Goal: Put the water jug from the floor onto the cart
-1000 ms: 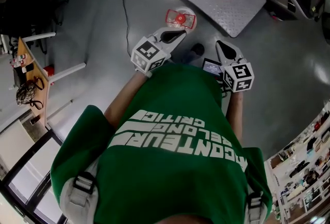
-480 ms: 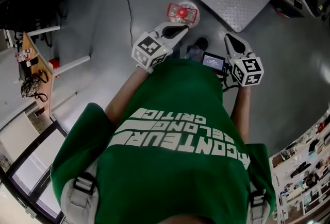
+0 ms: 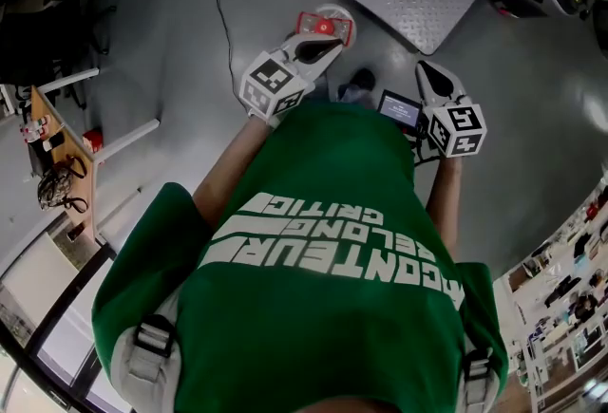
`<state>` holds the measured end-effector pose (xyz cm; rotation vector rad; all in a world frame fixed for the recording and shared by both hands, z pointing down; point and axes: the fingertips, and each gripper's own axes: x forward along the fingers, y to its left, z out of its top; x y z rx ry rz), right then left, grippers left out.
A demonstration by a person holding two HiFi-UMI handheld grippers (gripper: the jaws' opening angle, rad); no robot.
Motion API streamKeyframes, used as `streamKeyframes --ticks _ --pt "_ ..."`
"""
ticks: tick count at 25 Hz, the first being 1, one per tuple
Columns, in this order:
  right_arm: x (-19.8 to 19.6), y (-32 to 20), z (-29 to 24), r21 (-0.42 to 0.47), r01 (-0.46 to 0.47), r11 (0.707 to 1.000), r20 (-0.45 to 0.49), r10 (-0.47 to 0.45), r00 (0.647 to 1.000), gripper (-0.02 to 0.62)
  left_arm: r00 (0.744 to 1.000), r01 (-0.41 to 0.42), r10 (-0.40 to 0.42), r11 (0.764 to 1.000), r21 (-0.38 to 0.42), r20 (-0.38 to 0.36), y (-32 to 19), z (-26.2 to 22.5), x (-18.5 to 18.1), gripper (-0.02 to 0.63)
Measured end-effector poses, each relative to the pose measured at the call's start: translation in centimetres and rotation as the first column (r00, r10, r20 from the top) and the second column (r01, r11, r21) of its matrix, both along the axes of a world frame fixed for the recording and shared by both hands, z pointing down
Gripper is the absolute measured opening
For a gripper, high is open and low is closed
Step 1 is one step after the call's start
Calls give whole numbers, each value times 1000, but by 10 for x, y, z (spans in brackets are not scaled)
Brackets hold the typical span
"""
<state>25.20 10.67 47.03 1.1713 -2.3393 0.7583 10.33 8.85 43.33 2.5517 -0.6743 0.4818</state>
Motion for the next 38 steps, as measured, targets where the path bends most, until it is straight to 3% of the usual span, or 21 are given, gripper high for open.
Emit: streamKeyframes --ticks 8,18,24,32,38 --pt "-44 -30 -1 -15 33 999 -22 -34 999 -8 998 54 -54 999 -9 -38 -39 -2 -47 14" --pt "-128 -68 -4 -47 167 985 -85 -171 982 -8 986 134 -137 990 -44 -95 -81 5 -112 14" --pt "-183 -86 -3 -91 246 965 -166 -258 952 -7 971 182 -195 978 -101 -136 -100 27 -165 14" --pt "-241 -95 -1 -151 363 920 -245 -390 887 -6 969 168 -183 981 -102 -167 -138 46 -214 14" --pt "-263 -91 7 -159 408 899 -254 -437 863 -6 985 96 -107 992 -84 -135 -146 58 -218 14"
